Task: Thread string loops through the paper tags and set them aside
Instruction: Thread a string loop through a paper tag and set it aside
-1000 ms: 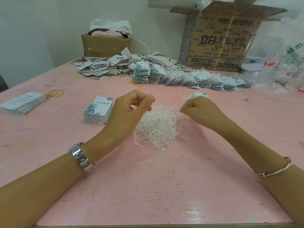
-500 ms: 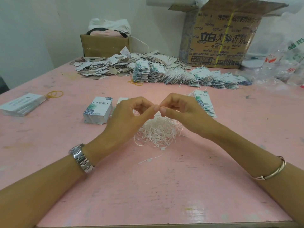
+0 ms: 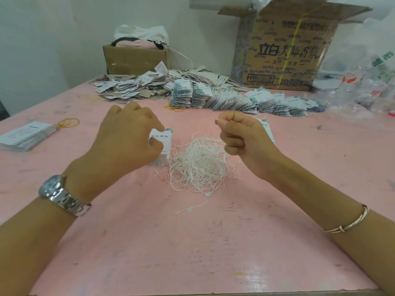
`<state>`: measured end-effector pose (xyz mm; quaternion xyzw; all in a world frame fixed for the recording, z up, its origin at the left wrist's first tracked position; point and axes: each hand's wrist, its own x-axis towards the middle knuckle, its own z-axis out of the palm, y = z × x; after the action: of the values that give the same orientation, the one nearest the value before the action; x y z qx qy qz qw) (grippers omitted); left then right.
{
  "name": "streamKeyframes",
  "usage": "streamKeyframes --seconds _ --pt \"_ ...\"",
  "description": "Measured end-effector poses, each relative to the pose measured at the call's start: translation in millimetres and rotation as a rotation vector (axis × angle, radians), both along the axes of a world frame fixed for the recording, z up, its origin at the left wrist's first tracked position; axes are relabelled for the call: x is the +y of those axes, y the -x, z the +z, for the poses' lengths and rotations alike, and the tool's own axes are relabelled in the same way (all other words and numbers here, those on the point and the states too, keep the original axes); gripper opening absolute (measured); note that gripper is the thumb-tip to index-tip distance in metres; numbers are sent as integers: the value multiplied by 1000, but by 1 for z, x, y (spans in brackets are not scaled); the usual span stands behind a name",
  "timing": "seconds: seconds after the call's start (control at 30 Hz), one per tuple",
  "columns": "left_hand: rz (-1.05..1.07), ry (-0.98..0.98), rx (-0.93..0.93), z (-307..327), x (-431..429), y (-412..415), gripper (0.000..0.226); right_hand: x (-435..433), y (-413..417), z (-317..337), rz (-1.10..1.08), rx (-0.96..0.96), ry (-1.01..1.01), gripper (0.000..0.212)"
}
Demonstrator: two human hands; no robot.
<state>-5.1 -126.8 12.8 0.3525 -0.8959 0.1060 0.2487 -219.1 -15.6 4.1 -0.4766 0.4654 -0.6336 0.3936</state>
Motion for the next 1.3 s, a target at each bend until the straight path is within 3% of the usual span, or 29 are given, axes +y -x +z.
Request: streamKeyframes --seconds 0.2,0.7,0.8,0.97,1.17,1.3 --pt "14 -3 -269 -2 1 0 44 2 3 4 -68 31 -35 11" --pt "57 17 -243 3 3 2 25 -1 -2 -7 -21 121 -116 14" --pt "10 144 -69 7 9 -1 21 -1 -2 -8 -35 126 -136 11" --pt "-174 583 223 9 20 2 18 -1 -5 -9 -42 102 -131 8" --pt "-429 783 201 -10 35 20 20 -2 -5 -9 -76 7 -133 9" --pt "-457 805 88 -19 33 26 18 -1 -6 -12 -120 161 -95 8"
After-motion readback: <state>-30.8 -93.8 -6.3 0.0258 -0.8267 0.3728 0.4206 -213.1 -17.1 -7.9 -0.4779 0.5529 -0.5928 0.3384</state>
